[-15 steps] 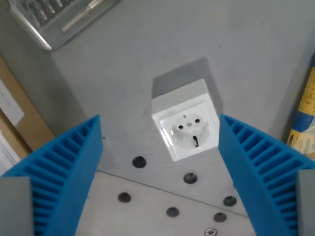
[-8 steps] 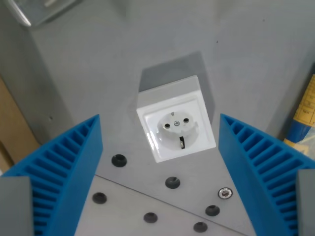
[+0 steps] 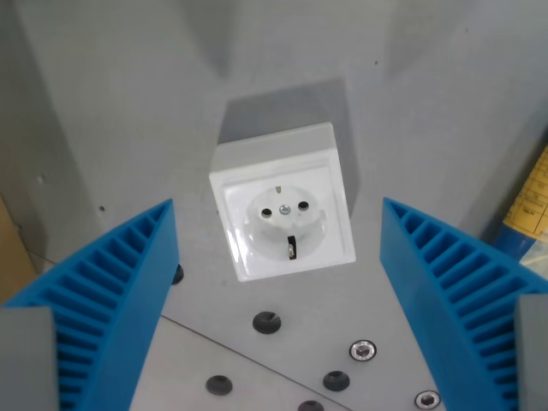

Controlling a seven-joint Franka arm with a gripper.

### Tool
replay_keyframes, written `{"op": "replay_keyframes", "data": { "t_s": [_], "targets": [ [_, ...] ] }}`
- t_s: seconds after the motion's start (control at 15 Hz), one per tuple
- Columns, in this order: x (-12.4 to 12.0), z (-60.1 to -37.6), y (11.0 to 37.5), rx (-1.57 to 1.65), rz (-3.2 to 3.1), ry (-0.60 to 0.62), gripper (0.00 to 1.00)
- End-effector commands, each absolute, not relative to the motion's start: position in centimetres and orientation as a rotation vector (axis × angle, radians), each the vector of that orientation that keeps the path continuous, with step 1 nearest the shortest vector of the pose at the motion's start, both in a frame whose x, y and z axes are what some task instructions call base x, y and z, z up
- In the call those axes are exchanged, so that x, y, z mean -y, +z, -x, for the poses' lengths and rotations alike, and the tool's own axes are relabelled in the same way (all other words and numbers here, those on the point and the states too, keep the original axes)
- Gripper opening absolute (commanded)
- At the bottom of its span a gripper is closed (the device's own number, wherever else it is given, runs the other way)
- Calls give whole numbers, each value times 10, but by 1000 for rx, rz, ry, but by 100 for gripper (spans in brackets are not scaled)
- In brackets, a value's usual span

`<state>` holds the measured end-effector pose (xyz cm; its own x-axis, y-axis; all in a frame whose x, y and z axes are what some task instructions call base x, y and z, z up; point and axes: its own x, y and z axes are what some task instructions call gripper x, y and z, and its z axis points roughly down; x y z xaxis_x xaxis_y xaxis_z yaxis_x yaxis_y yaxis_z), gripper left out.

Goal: Move above the white socket

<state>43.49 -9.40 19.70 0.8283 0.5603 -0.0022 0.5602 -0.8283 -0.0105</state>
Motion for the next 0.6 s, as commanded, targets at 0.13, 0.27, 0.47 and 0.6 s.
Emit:
{"op": "replay_keyframes", "data": {
  "t_s": [0.13,0.27,0.47,0.6],
  "targets": [
    [103,-424,186,1144,2883,-220,100],
    [105,-422,182,1153,2878,-225,100],
    [108,-419,177,1153,2872,-222,100],
    [110,-418,174,1155,2869,-225,100]
  ]
}}
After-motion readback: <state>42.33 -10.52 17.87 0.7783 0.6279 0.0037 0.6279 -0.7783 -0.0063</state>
